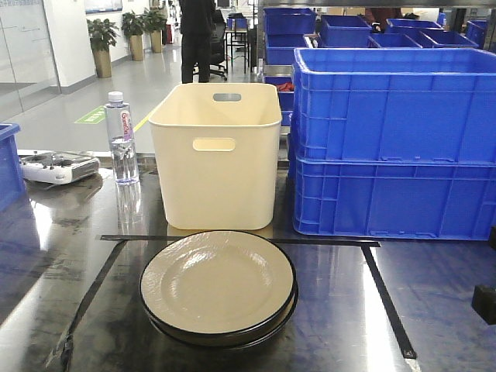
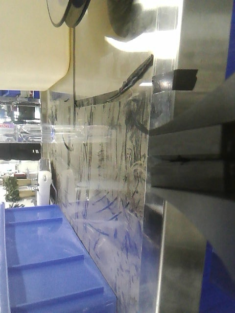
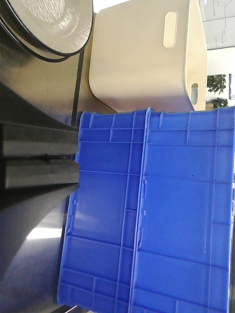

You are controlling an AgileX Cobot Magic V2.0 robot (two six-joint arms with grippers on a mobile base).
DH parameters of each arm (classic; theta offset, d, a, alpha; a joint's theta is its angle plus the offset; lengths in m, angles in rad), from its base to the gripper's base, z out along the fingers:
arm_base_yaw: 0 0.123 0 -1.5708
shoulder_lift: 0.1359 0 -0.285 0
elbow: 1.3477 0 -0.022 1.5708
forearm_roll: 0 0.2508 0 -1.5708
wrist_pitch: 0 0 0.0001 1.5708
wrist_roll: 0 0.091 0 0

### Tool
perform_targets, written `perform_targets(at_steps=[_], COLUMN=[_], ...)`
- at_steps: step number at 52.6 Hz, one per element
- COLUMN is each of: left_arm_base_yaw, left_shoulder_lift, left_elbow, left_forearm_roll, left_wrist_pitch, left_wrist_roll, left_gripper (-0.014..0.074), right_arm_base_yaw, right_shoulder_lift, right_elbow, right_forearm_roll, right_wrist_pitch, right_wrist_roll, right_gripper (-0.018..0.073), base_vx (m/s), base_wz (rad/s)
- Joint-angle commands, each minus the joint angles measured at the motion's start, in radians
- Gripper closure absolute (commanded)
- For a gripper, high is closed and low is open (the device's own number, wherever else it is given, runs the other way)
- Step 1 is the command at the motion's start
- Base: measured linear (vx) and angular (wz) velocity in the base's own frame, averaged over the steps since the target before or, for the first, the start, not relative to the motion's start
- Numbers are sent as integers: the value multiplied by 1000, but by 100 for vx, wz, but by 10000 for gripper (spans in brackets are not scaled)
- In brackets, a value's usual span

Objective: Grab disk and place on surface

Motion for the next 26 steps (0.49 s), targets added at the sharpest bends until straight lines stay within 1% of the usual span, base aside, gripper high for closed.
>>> perform_targets(at_steps=[1,5,7,9,11,13,14,15,16,17,18,19,20,21,22,23,24,25,26], left_arm_base_yaw=[-4,-4,-4,-4,-4,-4,-4,-4,-4,-4,-4,-4,-4,-4,-4,-4,-4,-4,-4], left_shoulder_lift=[-7,-7,-7,-7,-7,-7,-7,-7,-7,-7,-7,-7,-7,-7,-7,-7,-7,-7,-7], left_elbow=[10,10,10,10,10,10,10,10,10,10,10,10,10,10,10,10,10,10,10], left_forearm_roll=[3,3,3,3,3,3,3,3,3,3,3,3,3,3,3,3,3,3,3], left_wrist_pitch=[-87,-87,-87,-87,-87,-87,-87,-87,-87,-87,-87,-87,-87,-87,-87,-87,-87,-87,-87], left_wrist_roll=[0,0,0,0,0,0,0,0,0,0,0,0,0,0,0,0,0,0,0], left_gripper=[598,598,598,598,598,598,598,598,598,598,598,598,598,598,598,598,598,598,598], right_arm_base_yaw=[-2,-2,-2,-2,-2,-2,-2,-2,-2,-2,-2,-2,-2,-2,-2,-2,-2,-2,-2], right_shoulder_lift=[-9,-9,-9,-9,-9,-9,-9,-9,-9,-9,-9,-9,-9,-9,-9,-9,-9,-8,-8], right_elbow=[-32,-32,-32,-32,-32,-32,-32,-32,-32,-32,-32,-32,-32,-32,-32,-32,-32,-32,-32], right_forearm_roll=[-10,23,41,38,24,-41,-57,-135,-183,-263,-382,-445,-543,-608,-705,-835,-933,-1029,-1093], right_wrist_pitch=[20,27,45,68,94,129,135,161,178,195,222,236,253,262,270,279,284,287,288], right_wrist_roll=[-7,17,44,85,126,190,202,257,289,344,408,483,540,632,733,875,984,1057,1164], right_gripper=[566,566,566,566,566,566,566,566,566,566,566,566,566,566,566,566,566,566,566], base_vx=[0,0,0,0,0,0,0,0,0,0,0,0,0,0,0,0,0,0,0], base_wz=[0,0,0,0,0,0,0,0,0,0,0,0,0,0,0,0,0,0,0])
